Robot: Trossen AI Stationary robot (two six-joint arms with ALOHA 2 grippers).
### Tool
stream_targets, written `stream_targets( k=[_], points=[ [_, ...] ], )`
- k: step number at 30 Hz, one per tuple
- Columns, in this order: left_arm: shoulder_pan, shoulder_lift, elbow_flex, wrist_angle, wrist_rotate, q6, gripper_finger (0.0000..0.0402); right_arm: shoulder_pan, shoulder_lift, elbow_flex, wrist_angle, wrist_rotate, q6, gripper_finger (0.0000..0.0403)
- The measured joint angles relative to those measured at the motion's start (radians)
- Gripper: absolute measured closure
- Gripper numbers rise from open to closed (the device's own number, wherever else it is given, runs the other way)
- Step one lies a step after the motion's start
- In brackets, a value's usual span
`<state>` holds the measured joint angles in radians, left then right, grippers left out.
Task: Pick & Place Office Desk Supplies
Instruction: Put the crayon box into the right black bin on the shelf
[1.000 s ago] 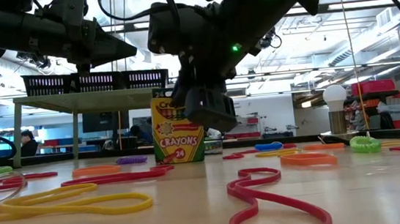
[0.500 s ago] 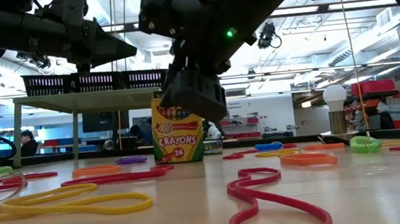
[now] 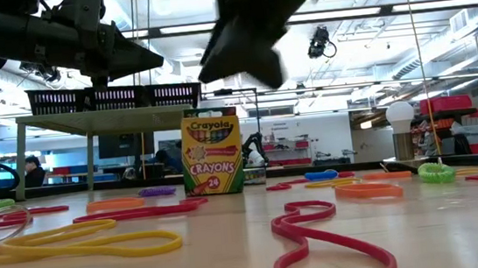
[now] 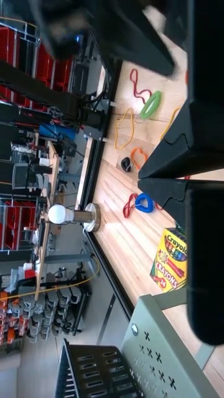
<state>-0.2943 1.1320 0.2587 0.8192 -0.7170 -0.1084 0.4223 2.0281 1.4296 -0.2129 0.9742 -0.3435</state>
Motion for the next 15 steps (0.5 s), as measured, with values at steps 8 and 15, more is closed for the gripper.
stream_targets(
  k=[8, 15],
  points=[
    [0.0, 0.0, 0.0, 0.0, 0.0, 0.0, 0.0392, -0.006, -0.27, -0.26, -0.136, -0.145, 0.211, 0.0377],
    [0.0, 0.0, 0.0, 0.0, 0.0, 0.0, 0.0392, -0.042, -0.596, -0.601, 0.102, -0.225, 0.338, 0.0381]
  ],
)
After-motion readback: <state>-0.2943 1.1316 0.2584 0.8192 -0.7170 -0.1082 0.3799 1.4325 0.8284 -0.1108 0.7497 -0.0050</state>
